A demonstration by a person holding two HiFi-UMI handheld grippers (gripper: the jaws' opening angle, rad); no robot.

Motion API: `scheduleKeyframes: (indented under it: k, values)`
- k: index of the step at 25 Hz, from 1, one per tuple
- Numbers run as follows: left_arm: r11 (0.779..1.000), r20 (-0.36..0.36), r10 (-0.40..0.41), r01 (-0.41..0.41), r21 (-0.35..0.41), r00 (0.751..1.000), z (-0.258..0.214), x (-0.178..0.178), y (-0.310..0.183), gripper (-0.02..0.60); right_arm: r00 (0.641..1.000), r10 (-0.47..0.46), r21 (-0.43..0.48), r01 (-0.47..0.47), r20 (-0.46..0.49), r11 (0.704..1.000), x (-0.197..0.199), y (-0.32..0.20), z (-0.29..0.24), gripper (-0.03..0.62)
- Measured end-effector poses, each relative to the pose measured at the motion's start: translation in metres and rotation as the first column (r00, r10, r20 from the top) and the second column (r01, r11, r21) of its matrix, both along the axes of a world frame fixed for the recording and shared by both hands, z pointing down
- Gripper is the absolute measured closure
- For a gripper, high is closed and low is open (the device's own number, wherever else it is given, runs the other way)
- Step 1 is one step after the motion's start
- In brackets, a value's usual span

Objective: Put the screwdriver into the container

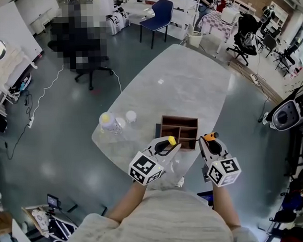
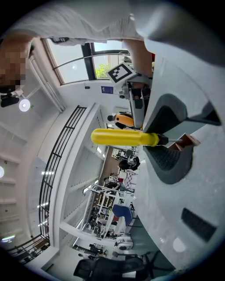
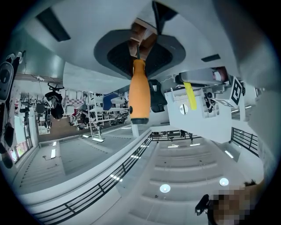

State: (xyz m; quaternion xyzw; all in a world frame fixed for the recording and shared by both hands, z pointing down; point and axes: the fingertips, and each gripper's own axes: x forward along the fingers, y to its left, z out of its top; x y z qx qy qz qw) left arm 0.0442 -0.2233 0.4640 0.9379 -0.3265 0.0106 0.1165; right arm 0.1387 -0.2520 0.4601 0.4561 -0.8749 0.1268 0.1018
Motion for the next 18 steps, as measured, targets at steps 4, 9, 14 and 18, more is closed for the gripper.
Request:
scheduleKeyframes:
  k: [4, 9, 14, 18]
  values:
    - [1.0, 0.009, -0.019, 0.019, -0.012, 1.0, 0.008, 0.005, -0.009, 0.491, 0.999, -0.02, -0.014, 0.02, -0.025, 1.0, 0.003, -0.014, 0.013, 0.51]
    - [0.999, 0.021, -0.028, 0.029, -0.033, 0.999, 0.019, 0.007, -0.016, 0.491, 0.998, -0.033, -0.037, 0.031, -0.044, 0.999, 0.004, -0.023, 0.026, 0.51]
    - [0.998, 0.024, -0.034, 0.035, -0.042, 0.999, 0.023, 0.009, -0.02, 0.491, 0.998, -0.035, -0.046, 0.033, -0.042, 0.998, 0.008, -0.025, 0.029, 0.51]
    - [0.999, 0.024, -0.034, 0.035, -0.04, 0.999, 0.025, 0.009, -0.02, 0.491, 0.998, -0.038, -0.038, 0.037, -0.043, 0.999, 0.007, -0.028, 0.029, 0.51]
